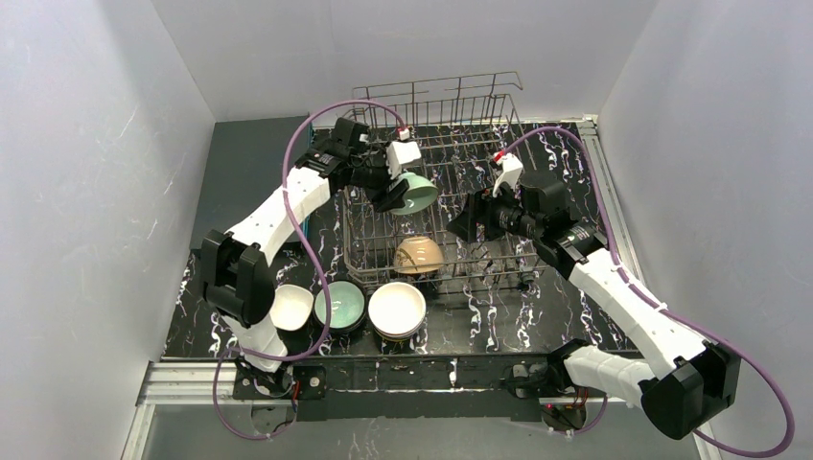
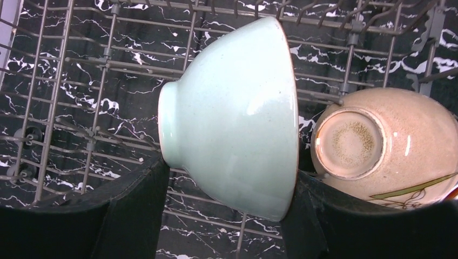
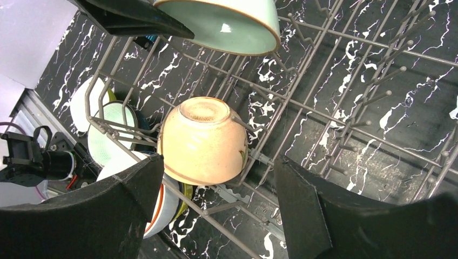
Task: Load the bowls into the dish rack
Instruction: Place the bowl in the dish rack.
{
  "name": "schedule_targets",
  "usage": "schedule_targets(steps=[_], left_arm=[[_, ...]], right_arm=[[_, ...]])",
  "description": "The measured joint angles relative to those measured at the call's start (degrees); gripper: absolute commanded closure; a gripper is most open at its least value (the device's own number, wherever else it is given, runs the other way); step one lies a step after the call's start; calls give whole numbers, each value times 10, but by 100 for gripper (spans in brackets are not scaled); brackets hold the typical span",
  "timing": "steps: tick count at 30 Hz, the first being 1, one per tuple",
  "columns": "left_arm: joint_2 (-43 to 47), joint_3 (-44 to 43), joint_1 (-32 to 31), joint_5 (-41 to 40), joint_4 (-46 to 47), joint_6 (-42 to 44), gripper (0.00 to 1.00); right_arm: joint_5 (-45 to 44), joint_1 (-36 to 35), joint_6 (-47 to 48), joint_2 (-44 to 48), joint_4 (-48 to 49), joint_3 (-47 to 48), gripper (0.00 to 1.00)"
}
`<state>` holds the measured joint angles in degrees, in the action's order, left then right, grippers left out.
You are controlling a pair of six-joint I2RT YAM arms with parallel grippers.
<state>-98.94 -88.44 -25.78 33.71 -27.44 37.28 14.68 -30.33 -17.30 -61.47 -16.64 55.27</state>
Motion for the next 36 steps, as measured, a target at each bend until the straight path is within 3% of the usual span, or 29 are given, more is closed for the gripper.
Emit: schedule_targets(steps=[13, 26, 29, 36], left_arm=[[-2, 15, -17, -11, -21, 75, 93], [-22, 4, -46, -44, -58, 127, 84], [-26, 4, -52, -56, -61, 137, 78], [-35, 4, -62, -87, -65, 138, 52]], right_arm=[[0, 2, 8, 0, -5, -7, 18], [0, 3, 8, 0, -5, -7, 18], [0, 3, 9, 0, -5, -7, 18], [0, 3, 9, 0, -5, -7, 18]])
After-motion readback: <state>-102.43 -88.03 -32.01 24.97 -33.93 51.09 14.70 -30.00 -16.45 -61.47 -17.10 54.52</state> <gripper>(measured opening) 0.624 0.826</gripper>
